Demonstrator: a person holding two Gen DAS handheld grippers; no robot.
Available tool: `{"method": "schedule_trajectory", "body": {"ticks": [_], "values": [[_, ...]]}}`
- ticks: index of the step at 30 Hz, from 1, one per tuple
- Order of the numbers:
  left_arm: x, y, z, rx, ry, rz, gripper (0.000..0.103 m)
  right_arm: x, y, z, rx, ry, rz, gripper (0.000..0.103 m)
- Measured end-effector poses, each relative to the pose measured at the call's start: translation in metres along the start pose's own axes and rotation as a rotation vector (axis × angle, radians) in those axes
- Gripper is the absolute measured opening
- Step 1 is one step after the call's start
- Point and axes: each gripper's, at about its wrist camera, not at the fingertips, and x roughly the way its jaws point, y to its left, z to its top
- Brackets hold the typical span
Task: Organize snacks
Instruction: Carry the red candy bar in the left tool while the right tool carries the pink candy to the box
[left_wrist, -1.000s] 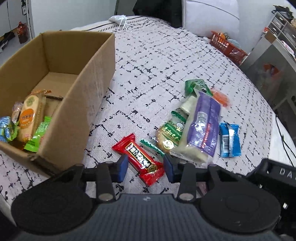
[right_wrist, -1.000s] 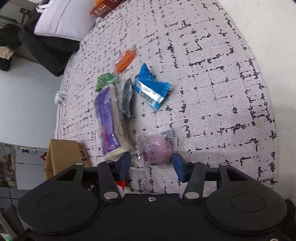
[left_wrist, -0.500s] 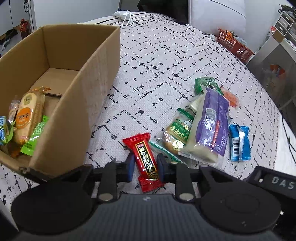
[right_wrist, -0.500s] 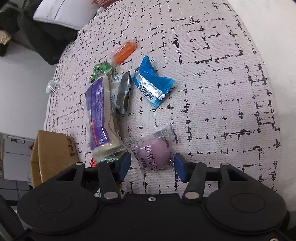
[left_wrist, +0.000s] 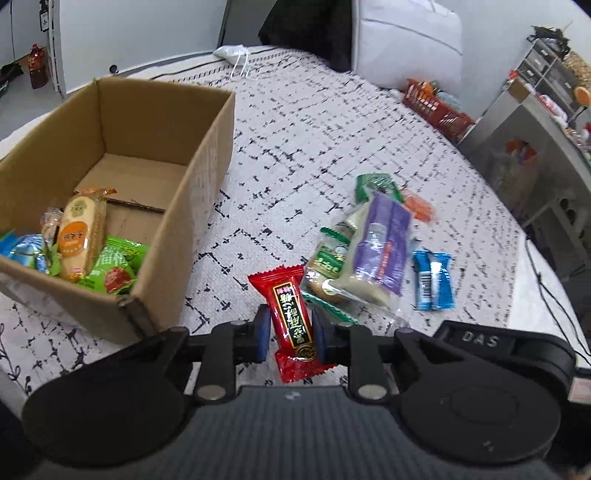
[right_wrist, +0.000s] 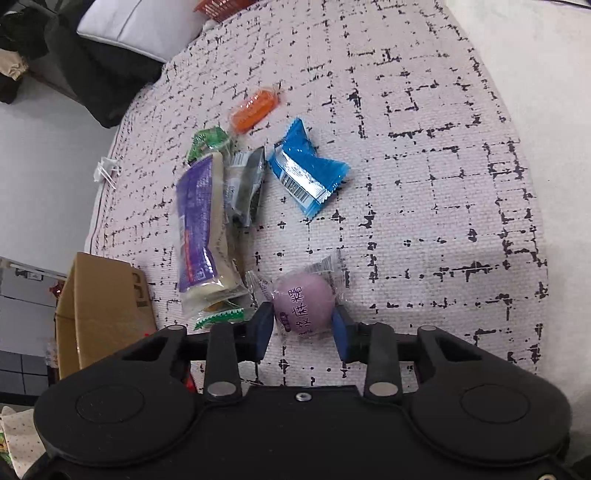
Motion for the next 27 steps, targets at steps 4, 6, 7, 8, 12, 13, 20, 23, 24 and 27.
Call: {"method": "schedule_trajectory", "body": {"ticks": [4,6,7,8,12,13,20,23,24,27], "values": [[-0.019,0.004,0.000,-0.004,-0.012,-0.025,0.022,-0.016,0.001,-0.002,-0.005,-0.036,0.029,0.032],[-0.027,0.005,0.000,0.002,-0.018,-0.038,0.022,-0.021,0.004,-0.004,-0.015,-0.048,0.041,0.032],[-0.033,0.005,0.000,0.010,-0.023,-0.047,0.022,-0.024,0.005,-0.004,-0.017,-0.051,0.050,0.032],[-0.037,0.005,0.000,0.017,-0.029,-0.051,0.022,-0.026,0.008,-0.006,-0.021,-0.055,0.057,0.032],[-0.056,0.008,0.003,0.037,-0.056,-0.056,0.022,-0.036,0.017,-0.010,-0.041,-0.078,0.083,0.032],[-0.061,0.010,0.004,0.037,-0.065,-0.055,0.022,-0.037,0.019,-0.011,-0.046,-0.081,0.091,0.032],[-0.088,0.026,0.014,0.023,-0.117,-0.061,0.022,-0.049,0.040,-0.021,-0.124,-0.125,0.125,0.032],[-0.096,0.033,0.017,0.021,-0.128,-0.062,0.022,-0.054,0.052,-0.026,-0.175,-0.153,0.149,0.031],[-0.099,0.036,0.018,0.020,-0.129,-0.063,0.022,-0.055,0.055,-0.027,-0.188,-0.157,0.154,0.031],[-0.105,0.044,0.020,0.022,-0.134,-0.062,0.022,-0.057,0.068,-0.030,-0.230,-0.166,0.187,0.031]]}}
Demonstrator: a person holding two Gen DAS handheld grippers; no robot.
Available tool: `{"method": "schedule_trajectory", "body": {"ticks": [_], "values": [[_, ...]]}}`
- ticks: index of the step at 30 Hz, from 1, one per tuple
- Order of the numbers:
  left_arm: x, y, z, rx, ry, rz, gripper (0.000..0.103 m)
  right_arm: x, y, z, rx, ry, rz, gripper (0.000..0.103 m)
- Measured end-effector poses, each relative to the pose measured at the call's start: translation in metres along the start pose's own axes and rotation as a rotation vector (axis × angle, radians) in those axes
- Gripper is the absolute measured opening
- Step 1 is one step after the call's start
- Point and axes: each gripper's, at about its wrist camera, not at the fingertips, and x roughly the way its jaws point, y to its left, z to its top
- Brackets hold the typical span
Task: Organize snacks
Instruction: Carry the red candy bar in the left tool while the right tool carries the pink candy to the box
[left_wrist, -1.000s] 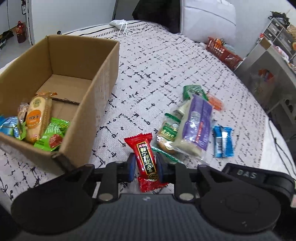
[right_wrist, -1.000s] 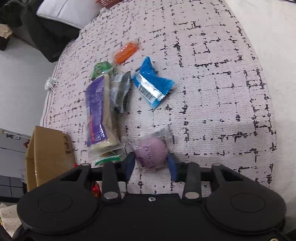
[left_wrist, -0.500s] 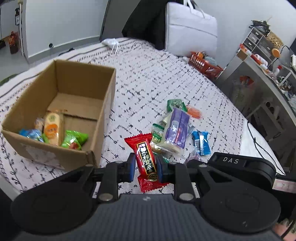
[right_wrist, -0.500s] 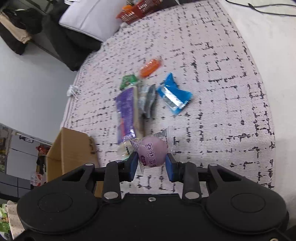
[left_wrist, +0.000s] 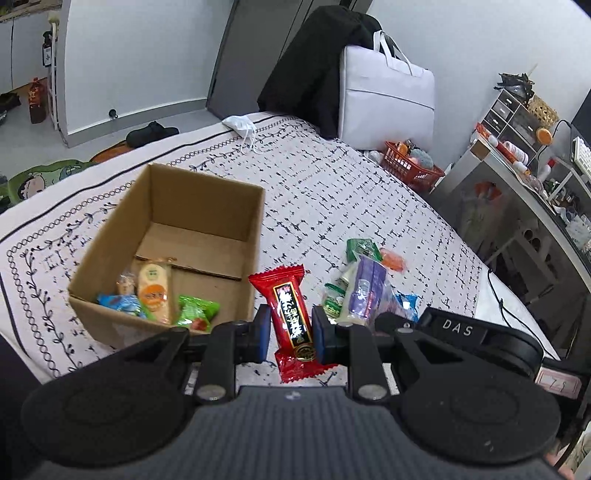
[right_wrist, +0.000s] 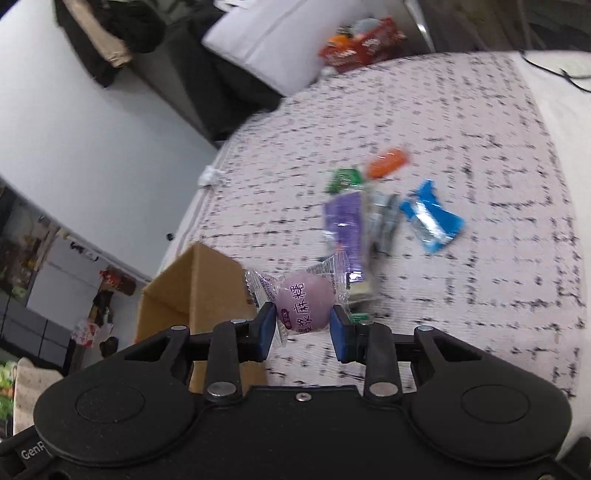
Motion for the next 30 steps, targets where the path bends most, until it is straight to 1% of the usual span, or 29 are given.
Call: {"method": "schedule_trajectory", "body": {"ticks": [10,17,23,27,30], "values": [[-0.012,0.034,0.012,-0.044,-0.030,0.004,0.022,0.007,0.044,-0.008,-0.127,-0.033,0.061,0.031],[-0.013,0.064,0.018,-0.091,-0.035,-0.006,0.022,0.010,0.065,-0.016,-0.166,-0.055,0.089,0.031],[-0.013,0.091,0.026,-0.129,-0.038,-0.015,0.022,0.021,0.082,-0.024,-0.202,-0.065,0.104,0.031],[-0.006,0.112,0.031,-0.172,-0.025,-0.019,0.022,0.032,0.092,-0.032,-0.229,-0.049,0.094,0.031],[-0.001,0.122,0.034,-0.183,-0.018,-0.021,0.022,0.038,0.099,-0.036,-0.241,-0.038,0.087,0.031]]}}
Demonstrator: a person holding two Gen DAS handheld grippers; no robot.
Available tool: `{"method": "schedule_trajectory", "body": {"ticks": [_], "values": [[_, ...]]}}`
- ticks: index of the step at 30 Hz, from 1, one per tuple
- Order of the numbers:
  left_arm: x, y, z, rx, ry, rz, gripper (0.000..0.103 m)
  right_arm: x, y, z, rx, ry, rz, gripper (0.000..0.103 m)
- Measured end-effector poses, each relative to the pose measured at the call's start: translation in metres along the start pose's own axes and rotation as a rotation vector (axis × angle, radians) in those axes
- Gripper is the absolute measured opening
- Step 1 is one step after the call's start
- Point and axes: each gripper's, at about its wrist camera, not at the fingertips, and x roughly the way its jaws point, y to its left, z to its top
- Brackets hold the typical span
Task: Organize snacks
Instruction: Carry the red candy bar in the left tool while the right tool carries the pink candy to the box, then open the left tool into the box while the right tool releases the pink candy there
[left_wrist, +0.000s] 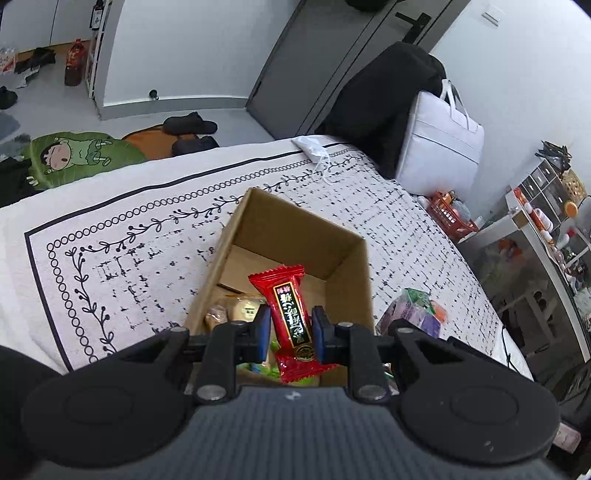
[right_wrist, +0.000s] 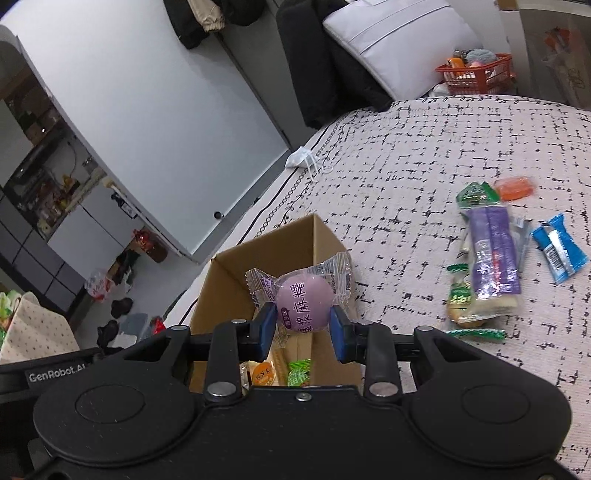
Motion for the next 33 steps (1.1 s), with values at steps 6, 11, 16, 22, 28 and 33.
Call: {"method": "schedule_trajectory", "body": {"ticks": [6,11,16,22,28,33], "values": [[0.011,0.012,0.005,-0.020,0.019,-0.019,0.022,0.008,0.011,-0.004,-0.028,0.013,-0.003,0.031],[0.020,0.016,0.009,-0.031,0.036,-0.028,0.023,0.013,0.016,-0.002,-0.036,-0.001,-0.008,0.031],[0.023,0.016,0.013,-0.044,0.046,-0.026,0.026,0.017,0.017,0.001,-0.026,-0.015,-0.002,0.031],[0.016,0.021,0.019,-0.044,0.047,-0.009,0.031,0.021,0.026,0.001,-0.033,-0.022,0.013,0.031],[0.003,0.023,0.020,-0.044,0.032,0.022,0.047,0.015,0.031,0.002,-0.052,-0.029,-0.004,0.042],[-0.009,0.018,0.017,-0.028,0.026,0.045,0.062,0.002,0.029,0.004,-0.043,-0.059,-0.001,0.044]]}}
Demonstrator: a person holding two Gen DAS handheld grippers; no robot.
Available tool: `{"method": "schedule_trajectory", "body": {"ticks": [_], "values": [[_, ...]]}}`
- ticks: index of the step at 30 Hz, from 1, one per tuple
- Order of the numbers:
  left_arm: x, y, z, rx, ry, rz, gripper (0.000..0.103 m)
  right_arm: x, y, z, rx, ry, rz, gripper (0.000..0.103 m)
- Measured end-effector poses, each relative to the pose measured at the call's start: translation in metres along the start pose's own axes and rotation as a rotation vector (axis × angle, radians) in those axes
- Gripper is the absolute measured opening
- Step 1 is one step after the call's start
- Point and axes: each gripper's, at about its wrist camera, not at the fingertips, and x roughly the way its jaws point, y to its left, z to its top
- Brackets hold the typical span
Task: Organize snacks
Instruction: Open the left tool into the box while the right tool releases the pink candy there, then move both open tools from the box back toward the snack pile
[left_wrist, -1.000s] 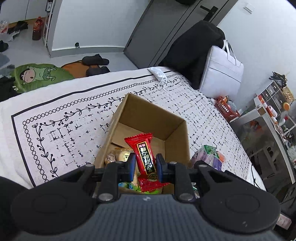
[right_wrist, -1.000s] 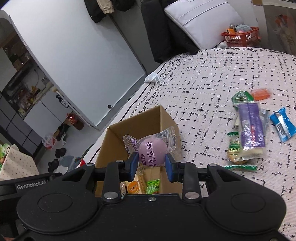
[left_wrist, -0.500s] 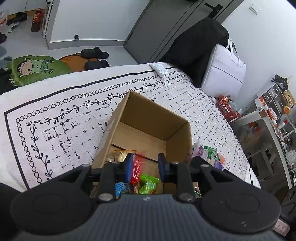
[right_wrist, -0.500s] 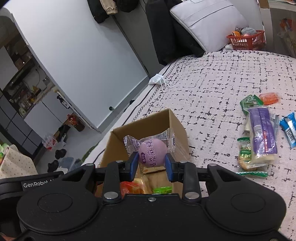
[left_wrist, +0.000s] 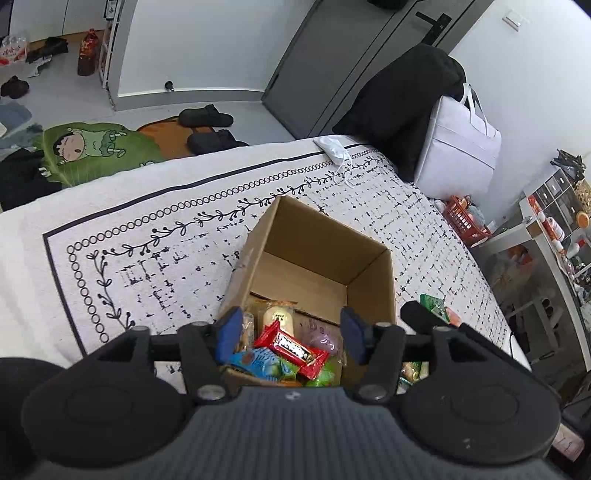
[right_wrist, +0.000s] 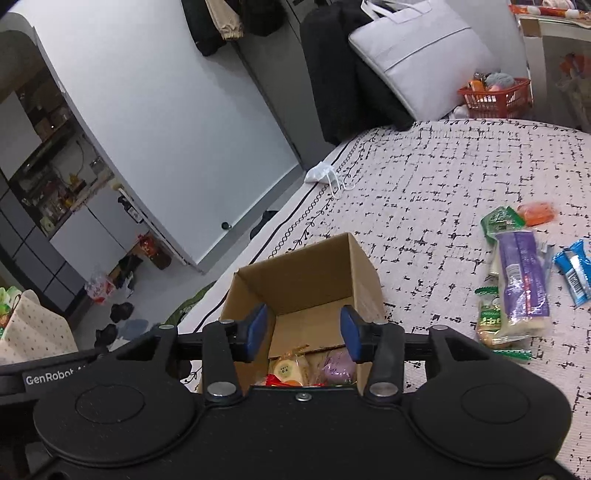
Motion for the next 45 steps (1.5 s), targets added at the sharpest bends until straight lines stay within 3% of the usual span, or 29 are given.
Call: {"method": "schedule_trajectory", "body": {"ticks": [10,14,17,34,45], "values": [[-0.022,-0.021,-0.015,0.064,-0.048,0.071,0.087,-0.020,-0.001,-0.001,-0.010,0.023,-0.005,0.060],[-0.035,-0.030,-0.021,0.093,-0.070,0.091,0.094,-0.032,-0.007,-0.005,-0.012,0.033,-0.017,0.071],[-0.044,-0.033,-0.023,0.092,-0.089,0.097,0.103,-0.037,-0.012,-0.007,-0.010,0.050,-0.027,0.072],[-0.072,-0.071,-0.045,0.168,-0.123,0.055,0.103,-0.090,-0.051,0.012,-0.024,0.001,-0.093,0.078],[-0.057,-0.098,-0.063,0.213,-0.108,0.047,0.103,-0.104,-0.083,0.017,-0.002,0.004,-0.137,0.085]]}}
